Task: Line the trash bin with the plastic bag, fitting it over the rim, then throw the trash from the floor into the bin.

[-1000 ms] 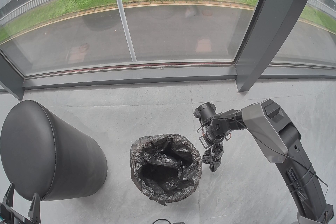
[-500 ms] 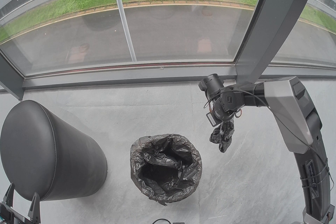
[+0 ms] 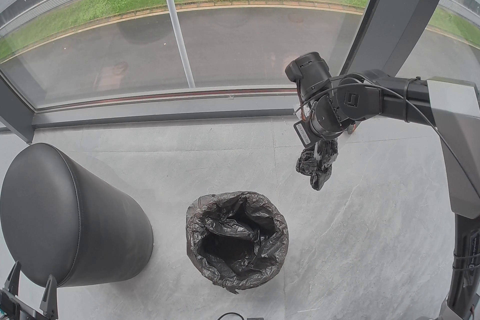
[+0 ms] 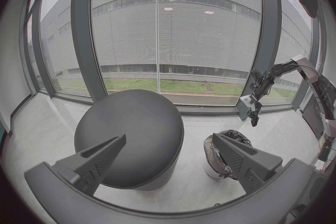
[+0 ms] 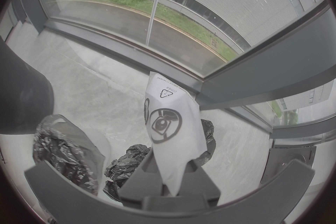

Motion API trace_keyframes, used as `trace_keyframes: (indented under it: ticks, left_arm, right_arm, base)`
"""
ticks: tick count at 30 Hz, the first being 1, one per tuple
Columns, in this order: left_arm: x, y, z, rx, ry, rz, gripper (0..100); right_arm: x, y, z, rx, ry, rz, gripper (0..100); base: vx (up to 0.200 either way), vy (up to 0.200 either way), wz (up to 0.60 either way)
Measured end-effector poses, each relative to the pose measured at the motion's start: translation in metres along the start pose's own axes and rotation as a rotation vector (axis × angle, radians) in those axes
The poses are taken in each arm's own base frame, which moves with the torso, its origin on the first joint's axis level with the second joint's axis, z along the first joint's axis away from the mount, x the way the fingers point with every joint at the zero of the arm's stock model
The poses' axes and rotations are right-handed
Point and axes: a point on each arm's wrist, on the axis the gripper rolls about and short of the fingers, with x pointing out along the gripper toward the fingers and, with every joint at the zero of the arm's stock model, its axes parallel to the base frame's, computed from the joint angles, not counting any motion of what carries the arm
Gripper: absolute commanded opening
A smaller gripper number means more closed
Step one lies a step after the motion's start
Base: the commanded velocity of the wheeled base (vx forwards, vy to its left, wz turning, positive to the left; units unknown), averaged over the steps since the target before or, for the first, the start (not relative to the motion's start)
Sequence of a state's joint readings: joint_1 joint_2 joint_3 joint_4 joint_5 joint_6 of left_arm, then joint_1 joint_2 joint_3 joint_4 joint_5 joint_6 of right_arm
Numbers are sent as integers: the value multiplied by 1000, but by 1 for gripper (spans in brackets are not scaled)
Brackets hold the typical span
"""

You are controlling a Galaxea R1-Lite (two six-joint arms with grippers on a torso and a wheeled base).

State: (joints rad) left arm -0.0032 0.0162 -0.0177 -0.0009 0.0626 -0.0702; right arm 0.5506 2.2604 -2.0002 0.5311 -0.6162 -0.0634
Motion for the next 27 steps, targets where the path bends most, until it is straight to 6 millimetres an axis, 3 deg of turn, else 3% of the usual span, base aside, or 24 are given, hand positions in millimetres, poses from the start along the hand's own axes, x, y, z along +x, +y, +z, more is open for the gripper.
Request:
trace_keyframes:
  ticks: [7, 14, 27]
  left_arm:
    - [0, 0, 0, 0, 0, 0, 100]
    - [0, 0, 0, 0, 0, 0, 100]
    - [0, 0, 0, 0, 0, 0, 100]
  right_arm:
    - [-50, 23, 10, -29, -95, 61, 0]
    - [-86, 58, 9, -84, -155, 118, 0]
    - [-102, 118, -2, -142, -211, 198, 0]
  base:
    - [0, 0, 0]
    - [0, 0, 0]
    - [0, 0, 0]
